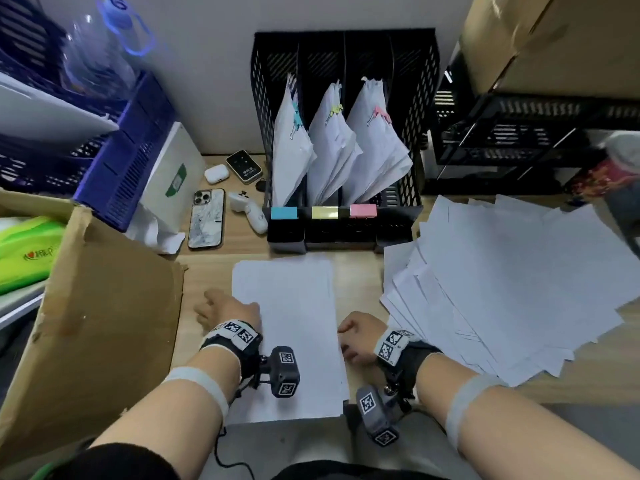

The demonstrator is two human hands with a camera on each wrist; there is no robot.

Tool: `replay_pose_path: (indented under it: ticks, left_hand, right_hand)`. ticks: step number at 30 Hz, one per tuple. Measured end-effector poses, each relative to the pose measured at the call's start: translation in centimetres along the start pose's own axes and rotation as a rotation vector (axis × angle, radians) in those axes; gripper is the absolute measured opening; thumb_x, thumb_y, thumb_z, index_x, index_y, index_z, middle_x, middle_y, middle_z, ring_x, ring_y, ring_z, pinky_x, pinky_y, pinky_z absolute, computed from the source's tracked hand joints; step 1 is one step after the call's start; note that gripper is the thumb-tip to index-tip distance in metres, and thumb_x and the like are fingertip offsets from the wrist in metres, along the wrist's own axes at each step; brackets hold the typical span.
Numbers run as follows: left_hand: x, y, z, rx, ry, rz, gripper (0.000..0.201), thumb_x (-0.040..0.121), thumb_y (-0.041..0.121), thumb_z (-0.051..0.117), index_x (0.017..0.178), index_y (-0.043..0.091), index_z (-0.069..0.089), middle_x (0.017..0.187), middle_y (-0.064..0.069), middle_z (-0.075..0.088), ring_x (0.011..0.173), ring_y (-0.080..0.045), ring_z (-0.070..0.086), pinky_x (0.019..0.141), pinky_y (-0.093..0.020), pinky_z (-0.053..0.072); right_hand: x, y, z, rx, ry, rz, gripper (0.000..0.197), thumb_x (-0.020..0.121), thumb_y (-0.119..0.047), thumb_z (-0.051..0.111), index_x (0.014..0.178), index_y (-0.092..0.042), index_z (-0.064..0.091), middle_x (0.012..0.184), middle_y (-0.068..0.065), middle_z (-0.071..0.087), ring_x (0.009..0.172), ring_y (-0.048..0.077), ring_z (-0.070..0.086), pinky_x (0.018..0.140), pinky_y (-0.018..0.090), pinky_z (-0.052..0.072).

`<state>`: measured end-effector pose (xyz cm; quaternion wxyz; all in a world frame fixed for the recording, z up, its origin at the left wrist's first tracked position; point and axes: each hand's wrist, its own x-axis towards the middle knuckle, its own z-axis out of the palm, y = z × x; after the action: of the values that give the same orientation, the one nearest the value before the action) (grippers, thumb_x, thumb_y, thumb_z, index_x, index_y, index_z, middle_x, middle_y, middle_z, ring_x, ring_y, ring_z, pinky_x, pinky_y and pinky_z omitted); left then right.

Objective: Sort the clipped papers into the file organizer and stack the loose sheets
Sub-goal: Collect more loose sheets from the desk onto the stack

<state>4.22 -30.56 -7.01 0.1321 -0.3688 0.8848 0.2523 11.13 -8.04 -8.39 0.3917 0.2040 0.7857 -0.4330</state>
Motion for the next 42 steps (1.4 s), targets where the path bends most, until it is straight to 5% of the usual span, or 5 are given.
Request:
replay_pose_path:
  ticks: [16,21,26,35,42]
  left_hand:
    - [-18.0,16.1,13.6,-0.157,-0.917,0.571,0.026,0.09,0.014,0.068,0.113,0.005,0.06,0.092,-0.014,0.072,0.094,-0.03,0.074,0.083,-0.038,0.058]
    - [-21.1,18.3,18.3,-0.015,-0.825,0.38,0.037,0.062,0.034,0.073,0.082,0.013,0.05,0.074,-0.015,0.067,0.082,-0.037,0.071,0.077,-0.048,0.058]
    - [-22.7,18.8,21.2,0.221,-0.521,0.417,0.069,0.084,0.034,0.071,0.143,0.013,0.043,0.143,-0.016,0.049,0.125,-0.035,0.055,0.101,-0.035,0.045]
    - [-25.6,21.3,23.9,0.315,-0.374,0.548,0.062,0.08,0.024,0.07,0.137,0.022,0.044,0.131,-0.016,0.053,0.118,-0.035,0.055,0.099,-0.038,0.046]
    - [-24.8,21.1,24.0,0.107,-0.485,0.497,0.061,0.084,0.011,0.067,0.139,0.015,0.042,0.125,-0.008,0.061,0.117,-0.03,0.06,0.104,-0.039,0.048]
  right_hand:
    - [-7.9,18.2,-22.3,0.081,0.725,0.271,0.054,0.083,-0.016,0.062,0.135,-0.015,0.051,0.141,0.013,0.049,0.124,0.033,0.054,0.102,0.035,0.044]
    - [-7.1,22.5,-26.6,-0.173,0.553,0.281,0.079,0.082,-0.03,0.063,0.151,-0.019,0.026,0.151,0.011,0.036,0.137,0.033,0.039,0.11,0.041,0.039]
    - [-6.5,24.8,-27.8,-0.19,0.483,0.242,0.048,0.086,-0.045,0.057,0.125,-0.02,0.042,0.12,0.01,0.057,0.108,0.03,0.057,0.09,0.039,0.051]
    - [-5.0,25.5,-30.4,0.189,0.5,0.158,0.071,0.086,-0.037,0.064,0.142,-0.009,0.031,0.134,0.011,0.049,0.119,0.03,0.054,0.094,0.032,0.046]
    - [-4.0,26.4,-30.3,0.306,0.492,0.036,0.016,0.088,-0.016,0.05,0.1,-0.015,0.061,0.097,0.003,0.062,0.085,0.023,0.06,0.071,0.025,0.043]
